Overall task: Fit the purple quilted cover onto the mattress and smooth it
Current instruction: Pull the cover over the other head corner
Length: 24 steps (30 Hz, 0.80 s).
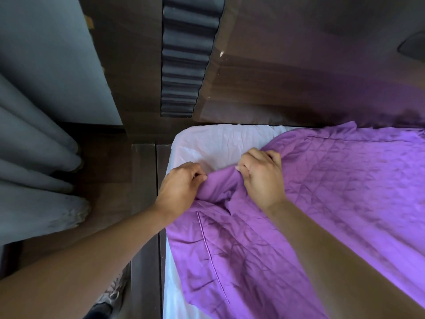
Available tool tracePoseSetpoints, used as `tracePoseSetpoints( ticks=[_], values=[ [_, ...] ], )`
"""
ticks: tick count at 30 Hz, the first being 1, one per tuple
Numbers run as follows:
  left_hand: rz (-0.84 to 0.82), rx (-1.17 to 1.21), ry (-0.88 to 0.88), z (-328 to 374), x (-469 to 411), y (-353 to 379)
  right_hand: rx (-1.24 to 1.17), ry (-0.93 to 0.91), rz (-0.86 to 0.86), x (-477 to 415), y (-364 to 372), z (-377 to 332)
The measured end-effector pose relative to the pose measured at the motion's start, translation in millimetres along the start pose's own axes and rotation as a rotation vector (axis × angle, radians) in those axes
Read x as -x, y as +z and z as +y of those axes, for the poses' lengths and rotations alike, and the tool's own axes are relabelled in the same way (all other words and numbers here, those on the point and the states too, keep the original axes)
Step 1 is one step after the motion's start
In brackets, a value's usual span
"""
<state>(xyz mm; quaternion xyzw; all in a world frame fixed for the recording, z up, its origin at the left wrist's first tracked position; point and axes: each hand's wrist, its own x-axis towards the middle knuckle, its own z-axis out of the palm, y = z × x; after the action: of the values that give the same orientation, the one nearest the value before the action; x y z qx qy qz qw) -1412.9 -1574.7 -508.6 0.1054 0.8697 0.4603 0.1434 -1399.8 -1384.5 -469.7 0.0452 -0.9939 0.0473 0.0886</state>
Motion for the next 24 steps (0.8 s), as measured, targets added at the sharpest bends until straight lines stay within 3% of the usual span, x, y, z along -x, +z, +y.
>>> tracePoseSetpoints(
  ticks=[7,11,14,16,18,21,23,24],
  values=[
    [0.107,0.031,-0.099,3.2,0.8,-14.5,0.005,-0.069,0.01,-8.1,-5.0,-9.0],
    [0.047,0.63,-0.408,13.4,0.1,-8.1,-0.037,-0.139,-0.049,5.2,0.4,-7.1],
    [0.091,0.772,-0.483,18.6,2.2,-2.9,0.095,-0.263,-0.071,21.4,5.2,-6.2],
    [0.143,0.675,-0.39,18.6,10.6,1.6,0.161,-0.342,-0.076,32.6,7.6,-8.4],
    [0.138,0.426,-0.176,15.1,23.9,11.4,0.213,-0.378,-0.08,45.9,11.1,-6.6],
    [0.126,-0.129,0.298,10.5,47.7,26.4,0.246,-0.385,-0.108,73.8,15.2,7.6],
    [0.045,-0.346,0.625,4.5,60.1,38.1,0.263,-0.388,-0.126,93.8,15.6,19.3],
    [-0.001,-0.424,0.708,0.9,66.2,43.9,0.27,-0.388,-0.131,103.5,15.4,24.6]
  ],
)
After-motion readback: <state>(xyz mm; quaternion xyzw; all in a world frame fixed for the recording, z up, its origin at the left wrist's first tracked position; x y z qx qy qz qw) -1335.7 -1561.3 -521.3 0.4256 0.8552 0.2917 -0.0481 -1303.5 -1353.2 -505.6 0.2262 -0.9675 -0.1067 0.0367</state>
